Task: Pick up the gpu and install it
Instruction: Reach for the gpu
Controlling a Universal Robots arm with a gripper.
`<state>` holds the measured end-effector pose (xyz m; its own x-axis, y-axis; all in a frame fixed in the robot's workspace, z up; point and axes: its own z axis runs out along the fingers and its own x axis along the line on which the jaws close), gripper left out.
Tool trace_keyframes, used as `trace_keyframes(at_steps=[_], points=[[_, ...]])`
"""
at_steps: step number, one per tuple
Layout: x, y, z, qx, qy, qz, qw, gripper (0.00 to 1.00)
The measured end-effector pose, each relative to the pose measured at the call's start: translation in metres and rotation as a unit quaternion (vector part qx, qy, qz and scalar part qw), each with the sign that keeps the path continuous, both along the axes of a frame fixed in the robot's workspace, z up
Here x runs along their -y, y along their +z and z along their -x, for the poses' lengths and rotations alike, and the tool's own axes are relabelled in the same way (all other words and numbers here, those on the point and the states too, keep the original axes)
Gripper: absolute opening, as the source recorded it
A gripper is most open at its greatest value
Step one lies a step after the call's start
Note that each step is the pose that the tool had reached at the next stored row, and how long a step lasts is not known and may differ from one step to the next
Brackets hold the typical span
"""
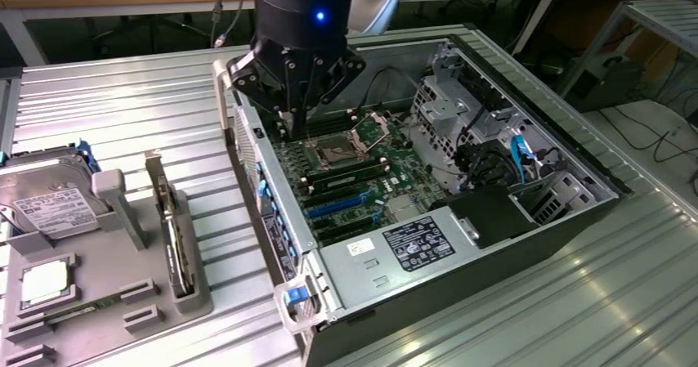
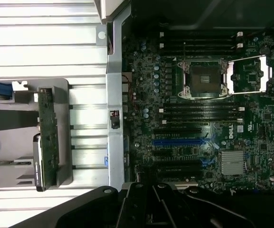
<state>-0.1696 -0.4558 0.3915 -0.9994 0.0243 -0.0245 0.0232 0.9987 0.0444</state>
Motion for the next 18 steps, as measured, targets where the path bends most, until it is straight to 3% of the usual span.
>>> trace_keyframes(at_steps=[18], points=[[0.0112,-0.0008,0.017,0.0000,0.002,0.0000,1.0000,0.11]])
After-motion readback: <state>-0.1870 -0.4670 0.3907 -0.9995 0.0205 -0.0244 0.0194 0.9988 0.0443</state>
